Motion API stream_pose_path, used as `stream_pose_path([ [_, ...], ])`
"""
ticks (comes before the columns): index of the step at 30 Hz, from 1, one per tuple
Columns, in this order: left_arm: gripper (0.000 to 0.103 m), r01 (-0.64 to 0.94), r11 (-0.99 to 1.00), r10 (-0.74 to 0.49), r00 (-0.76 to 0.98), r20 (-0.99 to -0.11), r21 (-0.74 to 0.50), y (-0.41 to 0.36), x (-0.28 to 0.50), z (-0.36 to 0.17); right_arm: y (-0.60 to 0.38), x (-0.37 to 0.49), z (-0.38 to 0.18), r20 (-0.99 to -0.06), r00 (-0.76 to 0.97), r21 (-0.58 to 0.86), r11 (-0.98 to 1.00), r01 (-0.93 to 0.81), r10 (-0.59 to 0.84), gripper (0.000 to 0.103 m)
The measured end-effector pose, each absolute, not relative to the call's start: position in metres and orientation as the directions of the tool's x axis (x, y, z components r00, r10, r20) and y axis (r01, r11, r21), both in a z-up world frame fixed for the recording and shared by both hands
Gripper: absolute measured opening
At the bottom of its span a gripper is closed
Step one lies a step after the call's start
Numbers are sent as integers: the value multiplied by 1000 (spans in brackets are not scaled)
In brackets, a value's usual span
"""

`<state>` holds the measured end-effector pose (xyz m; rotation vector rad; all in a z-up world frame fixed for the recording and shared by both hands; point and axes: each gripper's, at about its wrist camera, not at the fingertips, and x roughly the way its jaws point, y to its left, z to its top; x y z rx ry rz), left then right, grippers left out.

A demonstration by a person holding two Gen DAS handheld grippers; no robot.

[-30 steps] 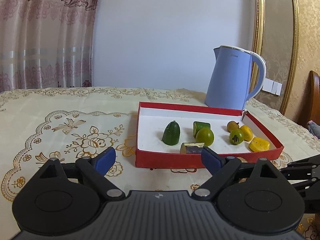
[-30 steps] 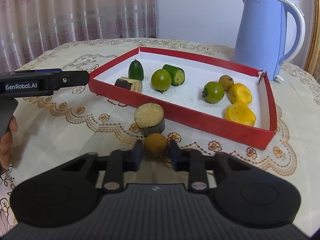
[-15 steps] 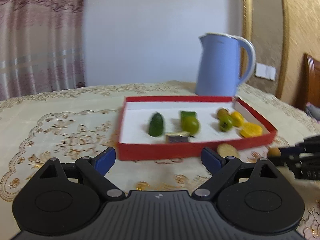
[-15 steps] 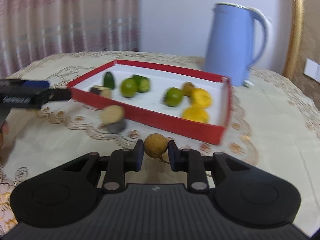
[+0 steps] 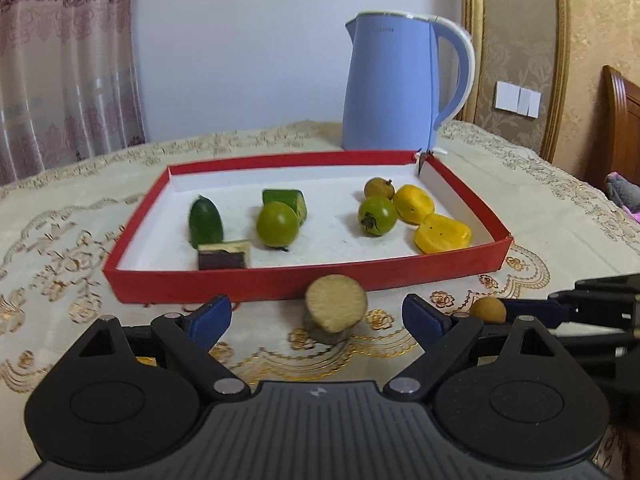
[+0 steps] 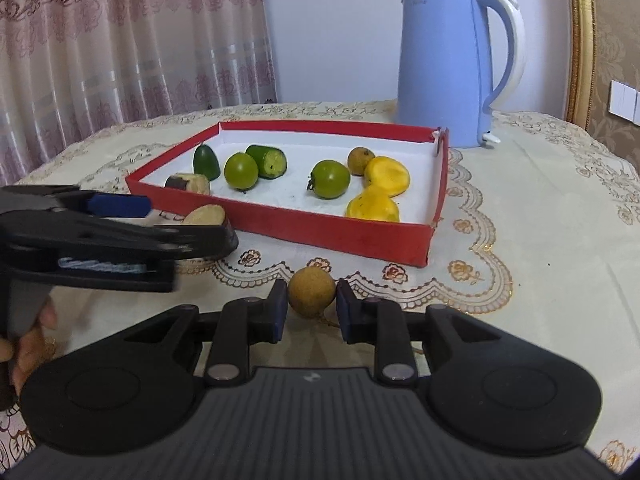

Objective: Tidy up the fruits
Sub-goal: 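Grasp the eggplant slice beside the tray with the left tool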

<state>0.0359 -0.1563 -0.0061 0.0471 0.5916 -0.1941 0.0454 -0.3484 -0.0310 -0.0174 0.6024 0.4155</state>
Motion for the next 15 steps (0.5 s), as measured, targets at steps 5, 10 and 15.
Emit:
stream_pose_path([
  [5,87,172,985,-134,800,-584,10,-162,45,-11,-352,47,-32,-557,735,131,915,-383,387,25],
  [10,44,195,980,-133,774,-619,34,-165,51,-16,-354,47,-32,-556,726,153,908,-391,406,25],
  [15,33,225,974,-156,771,-617,34,-167,49,-15,-354,48,-32,-557,721,159,905,-395,413,25],
])
